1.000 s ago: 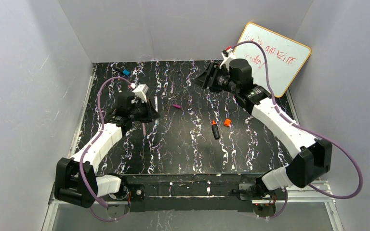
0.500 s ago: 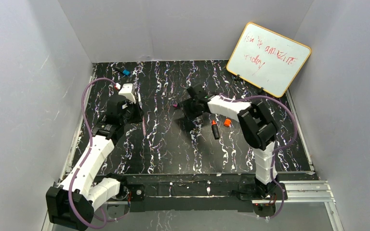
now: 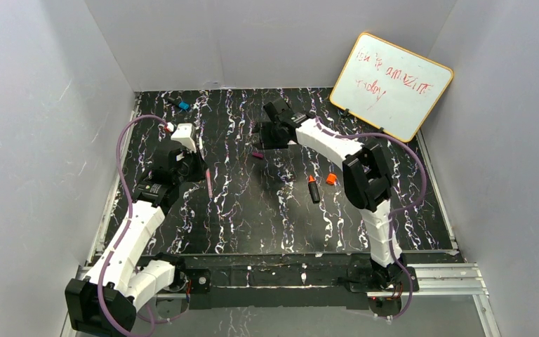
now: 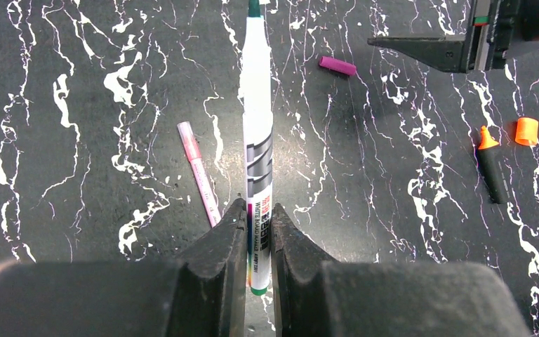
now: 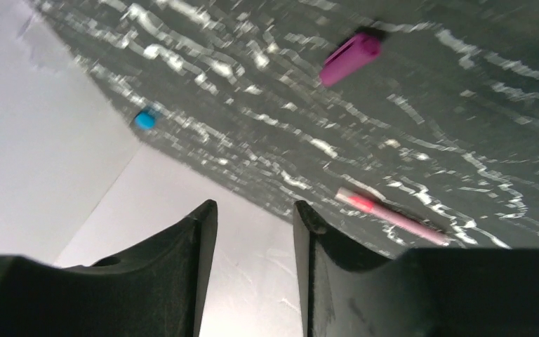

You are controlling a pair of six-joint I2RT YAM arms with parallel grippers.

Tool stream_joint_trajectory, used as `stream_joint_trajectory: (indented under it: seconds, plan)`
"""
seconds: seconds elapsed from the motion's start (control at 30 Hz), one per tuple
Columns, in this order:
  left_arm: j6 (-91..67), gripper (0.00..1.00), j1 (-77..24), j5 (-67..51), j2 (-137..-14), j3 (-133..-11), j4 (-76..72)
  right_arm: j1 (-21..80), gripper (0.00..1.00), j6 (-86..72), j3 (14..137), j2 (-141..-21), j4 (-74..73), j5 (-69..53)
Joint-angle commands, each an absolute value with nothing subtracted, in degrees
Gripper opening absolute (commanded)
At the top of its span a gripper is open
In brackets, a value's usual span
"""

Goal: Insert the pens into the pen caps

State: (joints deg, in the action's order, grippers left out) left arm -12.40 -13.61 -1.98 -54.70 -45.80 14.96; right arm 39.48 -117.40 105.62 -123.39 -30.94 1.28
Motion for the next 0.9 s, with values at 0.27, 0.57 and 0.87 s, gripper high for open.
stream_joint_trajectory:
  seconds: [0.27,0.57,0.87]
  plan:
    - [-12.1,0.0,-13.3,-3.3,-55.5,-46.9,15.7,39.0,0.33,-124.4,118.2,-131.4,-53.8,4.3]
    - [-12.4,0.0,-13.4,-4.4,-55.5,-46.8,15.6,38.6,0.36,-125.4,117.4,-133.2,-52.5,4.3]
    - [-12.2,0.0,-14.1,-4.3,-55.7,-46.8,15.9,38.1,0.37,-126.6,115.2,-135.2,-47.7,2.3]
